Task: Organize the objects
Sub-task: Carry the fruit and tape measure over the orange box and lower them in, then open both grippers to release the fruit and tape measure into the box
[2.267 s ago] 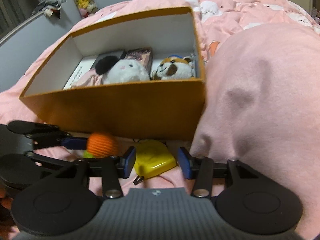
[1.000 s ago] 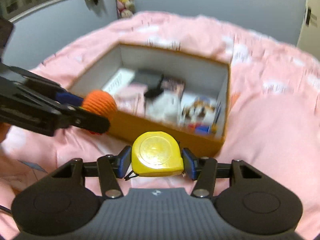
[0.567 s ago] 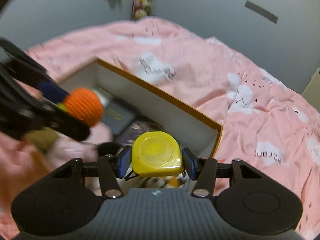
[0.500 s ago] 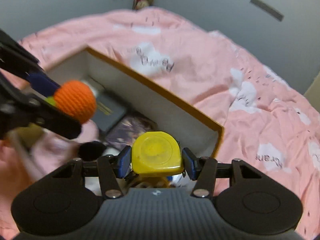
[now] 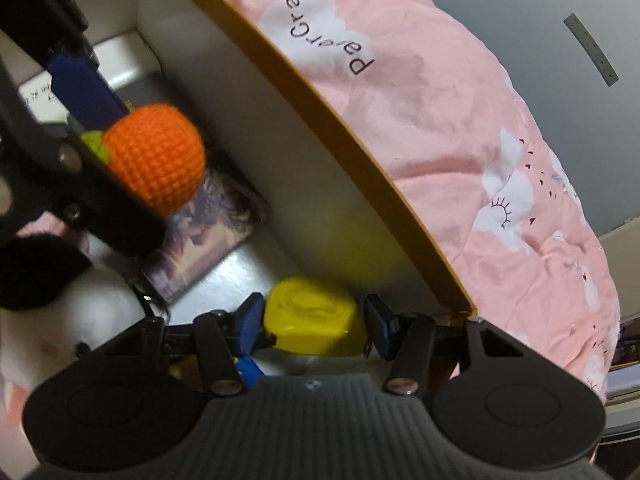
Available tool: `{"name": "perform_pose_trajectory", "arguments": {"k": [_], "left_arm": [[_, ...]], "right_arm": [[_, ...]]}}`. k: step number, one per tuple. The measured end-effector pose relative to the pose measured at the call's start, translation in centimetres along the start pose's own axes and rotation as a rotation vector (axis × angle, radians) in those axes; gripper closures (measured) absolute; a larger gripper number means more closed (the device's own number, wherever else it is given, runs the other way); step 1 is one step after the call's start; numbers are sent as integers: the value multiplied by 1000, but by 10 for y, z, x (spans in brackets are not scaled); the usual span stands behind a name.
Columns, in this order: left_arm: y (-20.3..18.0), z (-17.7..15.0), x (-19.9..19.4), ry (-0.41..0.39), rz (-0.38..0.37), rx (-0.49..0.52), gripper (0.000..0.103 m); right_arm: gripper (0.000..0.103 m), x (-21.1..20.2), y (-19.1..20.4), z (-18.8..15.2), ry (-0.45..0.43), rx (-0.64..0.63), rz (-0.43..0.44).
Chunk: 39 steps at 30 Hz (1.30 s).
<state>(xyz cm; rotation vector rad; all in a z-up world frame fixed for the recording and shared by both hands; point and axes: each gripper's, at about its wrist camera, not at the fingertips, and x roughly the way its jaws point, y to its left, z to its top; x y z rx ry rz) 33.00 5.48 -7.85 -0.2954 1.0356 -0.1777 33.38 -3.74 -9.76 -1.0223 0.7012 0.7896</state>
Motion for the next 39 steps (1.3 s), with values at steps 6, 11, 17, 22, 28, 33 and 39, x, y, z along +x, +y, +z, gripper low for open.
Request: {"name": "perform_pose_trajectory", "arguments": {"k": [6,11,17,22,28,33,39], "left_arm": [[4,4,5,9,-28,-48,53],[1,10,12,5,-51,-67,53],[-12,21,32,3,-40,-64,52],[-21,25,47,28,-25,-47,52],[-29,25,49,31,44,-12,44],[-32,24,38,15,31,-7,42],[-45,14,-17,-116,52,48,42]], "right_arm": [[46,-12,-4,-6,-16,2,-15],[41,-48,-14,-18,-93,66,-26],[40,-89,-29,-37,-158,173,-37],[40,-105,-32,-47,-175,246,4],[40,-95,-27,-45,-179,250,12],[40,-95,-29,-47,-187,284,20],[34,-121,-29,-53,-214,374,26]]}}
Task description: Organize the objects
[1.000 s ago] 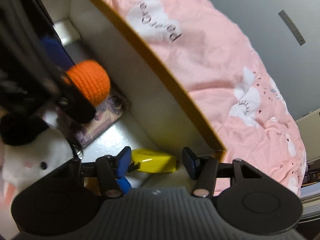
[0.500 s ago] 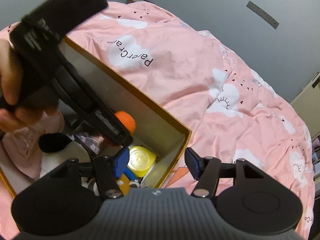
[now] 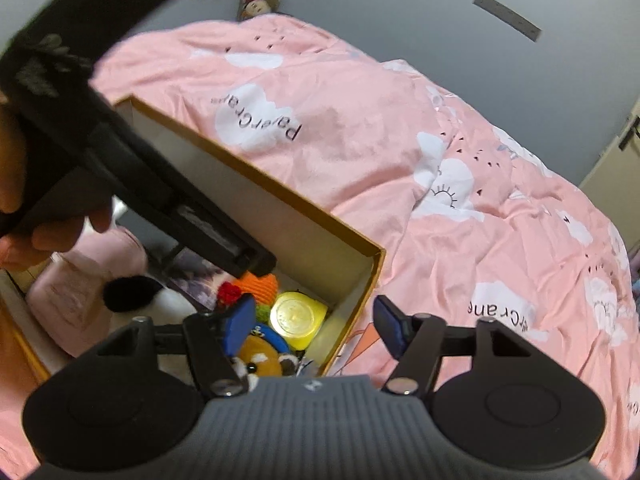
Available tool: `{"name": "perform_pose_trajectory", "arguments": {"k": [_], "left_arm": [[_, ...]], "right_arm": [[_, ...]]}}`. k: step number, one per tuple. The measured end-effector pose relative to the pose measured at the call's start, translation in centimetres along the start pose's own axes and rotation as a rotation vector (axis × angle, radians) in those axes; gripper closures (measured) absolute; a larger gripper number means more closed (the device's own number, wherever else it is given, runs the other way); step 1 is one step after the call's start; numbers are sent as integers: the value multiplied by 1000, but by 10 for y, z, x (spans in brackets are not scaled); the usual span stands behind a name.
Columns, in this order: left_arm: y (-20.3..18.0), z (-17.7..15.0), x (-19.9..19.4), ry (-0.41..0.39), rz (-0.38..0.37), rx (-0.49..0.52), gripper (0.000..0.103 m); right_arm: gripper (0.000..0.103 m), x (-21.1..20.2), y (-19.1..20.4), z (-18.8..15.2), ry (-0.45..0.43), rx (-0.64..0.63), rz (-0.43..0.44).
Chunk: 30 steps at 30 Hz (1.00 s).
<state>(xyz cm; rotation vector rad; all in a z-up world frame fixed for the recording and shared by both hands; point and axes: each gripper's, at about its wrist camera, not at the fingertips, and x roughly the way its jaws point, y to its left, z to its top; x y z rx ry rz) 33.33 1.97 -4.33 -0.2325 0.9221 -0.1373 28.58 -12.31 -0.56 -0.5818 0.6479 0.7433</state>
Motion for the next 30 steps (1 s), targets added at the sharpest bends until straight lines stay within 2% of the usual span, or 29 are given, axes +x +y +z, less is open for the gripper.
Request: {"name": "perform_pose_trajectory", "arguments": {"k": [3,4,9,10,13,17,22,30], "left_arm": [[-7,-5,-43,-107,60,48,40],[-10,-9,-58,-147,91,66,36],[-26,-28,-132,-326,270,147,29],[-29,-32,-143,-349,296,160,28],[-36,-50,-175,-417,348,188,28],[-38,-77,-207,-447,357,137,28],[-38,-109,-234,-453,417,69,28],[-39,-157,-249,-449,456,36,28]], "right_arm": [[28,-22,1,2,-19,83,28],[22,-30,2,2,-27,117,37],[16,-82,9,2,-99,297,91],[12,-92,11,2,-118,318,92],[12,-125,25,-1,-183,355,65],[7,-164,48,-9,-252,393,38],[2,-204,82,-24,-336,399,-12],[1,-224,121,-54,-347,453,-27]]}}
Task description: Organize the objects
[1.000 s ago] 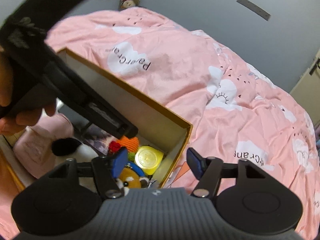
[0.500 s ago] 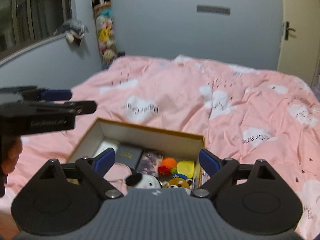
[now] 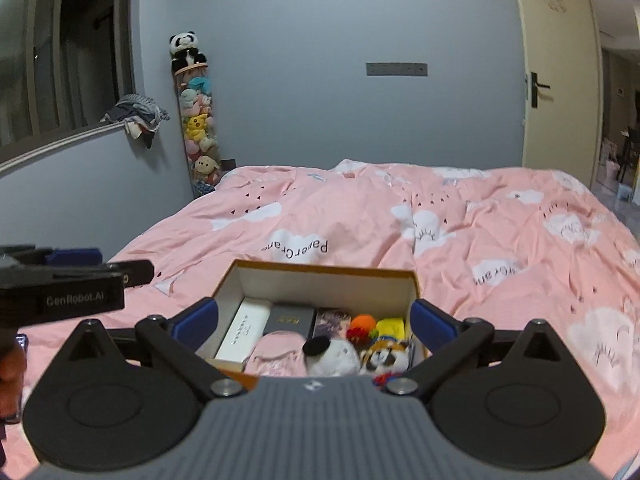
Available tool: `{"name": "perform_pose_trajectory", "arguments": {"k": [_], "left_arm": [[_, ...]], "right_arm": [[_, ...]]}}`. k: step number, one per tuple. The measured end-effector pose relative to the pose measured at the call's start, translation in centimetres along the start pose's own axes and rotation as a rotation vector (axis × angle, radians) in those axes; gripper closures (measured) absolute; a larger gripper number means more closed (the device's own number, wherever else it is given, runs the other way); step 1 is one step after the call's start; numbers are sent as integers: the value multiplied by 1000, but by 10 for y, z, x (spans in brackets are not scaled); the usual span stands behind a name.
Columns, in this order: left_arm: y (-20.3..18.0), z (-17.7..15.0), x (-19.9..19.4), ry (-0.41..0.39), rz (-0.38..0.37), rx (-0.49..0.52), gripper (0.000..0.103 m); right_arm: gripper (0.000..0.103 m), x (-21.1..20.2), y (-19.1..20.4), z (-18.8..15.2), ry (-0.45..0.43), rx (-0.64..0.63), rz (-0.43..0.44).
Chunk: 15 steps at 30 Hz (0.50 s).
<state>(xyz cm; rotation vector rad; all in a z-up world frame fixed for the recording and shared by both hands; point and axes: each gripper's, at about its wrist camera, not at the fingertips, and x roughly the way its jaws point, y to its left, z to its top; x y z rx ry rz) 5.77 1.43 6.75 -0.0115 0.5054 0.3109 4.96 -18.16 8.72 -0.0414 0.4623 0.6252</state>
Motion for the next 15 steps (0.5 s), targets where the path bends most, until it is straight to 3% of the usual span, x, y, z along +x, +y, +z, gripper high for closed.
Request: {"name": "perform_pose_trajectory", "arguments": {"k": [5,15], "left_arm": [[3,-22,8,54,10,-38,28],[1,-54,34,115,32,-45,28]], "right_arm": [[1,0,8,-18,17,-21,-47],[1,42,10,-53,138,-62,-74]]}}
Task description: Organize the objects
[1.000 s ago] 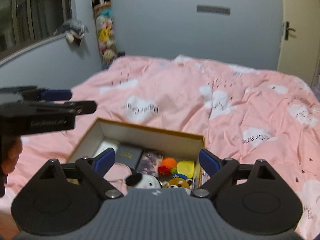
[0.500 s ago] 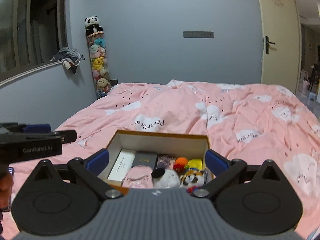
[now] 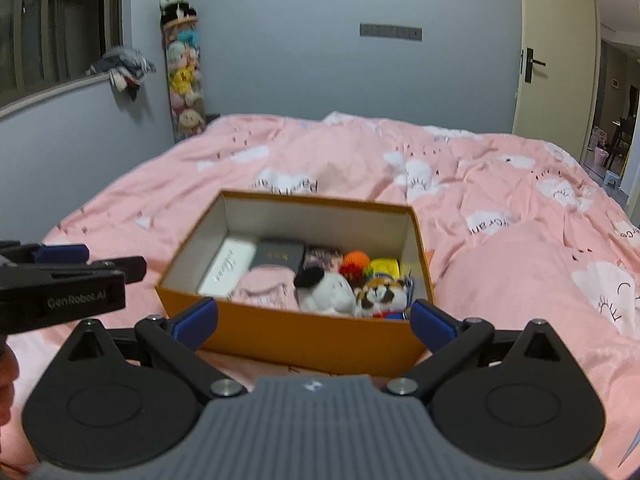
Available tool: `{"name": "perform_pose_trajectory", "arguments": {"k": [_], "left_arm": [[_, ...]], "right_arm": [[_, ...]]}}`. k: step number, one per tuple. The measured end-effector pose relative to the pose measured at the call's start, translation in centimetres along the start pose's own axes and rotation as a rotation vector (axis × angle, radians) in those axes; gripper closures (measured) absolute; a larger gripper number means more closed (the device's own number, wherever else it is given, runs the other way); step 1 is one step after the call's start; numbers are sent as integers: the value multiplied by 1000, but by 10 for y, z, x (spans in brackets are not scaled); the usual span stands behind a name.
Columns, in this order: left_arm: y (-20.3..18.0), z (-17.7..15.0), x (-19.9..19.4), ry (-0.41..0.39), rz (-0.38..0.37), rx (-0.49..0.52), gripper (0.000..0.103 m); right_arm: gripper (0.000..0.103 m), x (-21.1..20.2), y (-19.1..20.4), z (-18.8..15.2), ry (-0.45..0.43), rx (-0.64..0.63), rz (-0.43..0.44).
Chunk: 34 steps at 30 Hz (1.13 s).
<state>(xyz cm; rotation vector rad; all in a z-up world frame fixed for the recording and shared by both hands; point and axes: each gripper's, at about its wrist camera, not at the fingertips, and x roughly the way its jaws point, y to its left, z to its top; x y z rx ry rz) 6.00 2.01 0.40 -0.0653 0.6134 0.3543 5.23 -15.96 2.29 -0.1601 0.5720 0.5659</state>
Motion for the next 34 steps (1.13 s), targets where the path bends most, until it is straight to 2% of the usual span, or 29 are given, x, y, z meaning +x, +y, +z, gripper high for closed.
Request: {"name": "perform_pose_trajectory", "arguments": {"k": [8,14,34], "left_arm": [[-6,-17,32,97,1,23,28],[-10,-24,43,154,-8,30,28],[-8,-22,39,152,-24,33,28]], "right_arm": [[1,44,-14,-18,105,56,18],[1,58,-22,-24,147,75,21],[1,55,-16,-22,156,38,14]]}}
